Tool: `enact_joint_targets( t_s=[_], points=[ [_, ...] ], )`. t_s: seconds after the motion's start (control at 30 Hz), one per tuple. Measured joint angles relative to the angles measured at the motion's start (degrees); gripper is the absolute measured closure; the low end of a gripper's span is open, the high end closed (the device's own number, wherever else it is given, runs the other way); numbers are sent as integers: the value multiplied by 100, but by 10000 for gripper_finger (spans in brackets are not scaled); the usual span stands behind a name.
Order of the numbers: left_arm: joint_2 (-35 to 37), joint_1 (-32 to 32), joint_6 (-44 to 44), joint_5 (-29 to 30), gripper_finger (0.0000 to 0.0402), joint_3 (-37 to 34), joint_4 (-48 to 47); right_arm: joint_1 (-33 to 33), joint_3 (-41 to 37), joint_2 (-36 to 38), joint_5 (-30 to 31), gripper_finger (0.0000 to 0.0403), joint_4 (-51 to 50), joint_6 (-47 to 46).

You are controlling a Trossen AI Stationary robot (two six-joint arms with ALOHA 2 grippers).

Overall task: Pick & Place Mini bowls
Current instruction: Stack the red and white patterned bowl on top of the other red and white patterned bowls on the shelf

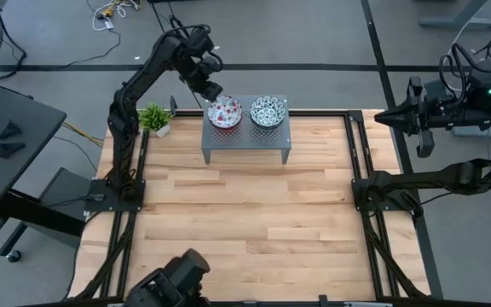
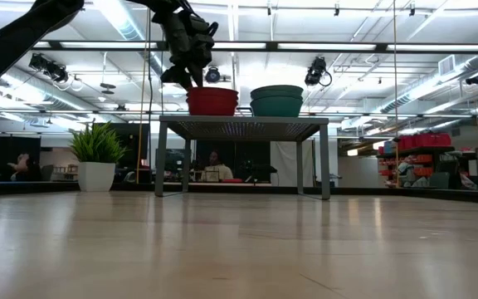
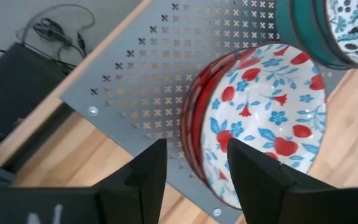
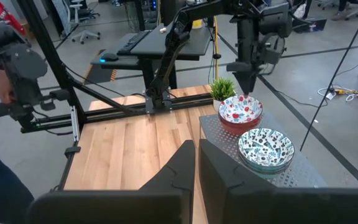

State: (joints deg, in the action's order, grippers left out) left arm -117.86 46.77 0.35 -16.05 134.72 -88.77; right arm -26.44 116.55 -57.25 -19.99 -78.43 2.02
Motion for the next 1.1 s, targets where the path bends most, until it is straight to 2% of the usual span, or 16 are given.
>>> enact_joint_targets(
  t_s=[0.27, 0.53, 0.73, 1.1],
  points=[
    [113, 73, 189, 58, 227, -2, 148, 1, 1, 1, -2, 378, 1, -1],
    [378, -19, 154, 58, 236, -2, 1018, 0, 1, 1, 0, 378, 1, 0],
    [485, -154, 151, 34, 271, -2, 1404, 2, 2, 2, -2, 378, 2, 0],
    [476, -206, 149, 34, 345, -2, 1536, 0, 2, 2, 0, 378, 2, 0]
  ],
)
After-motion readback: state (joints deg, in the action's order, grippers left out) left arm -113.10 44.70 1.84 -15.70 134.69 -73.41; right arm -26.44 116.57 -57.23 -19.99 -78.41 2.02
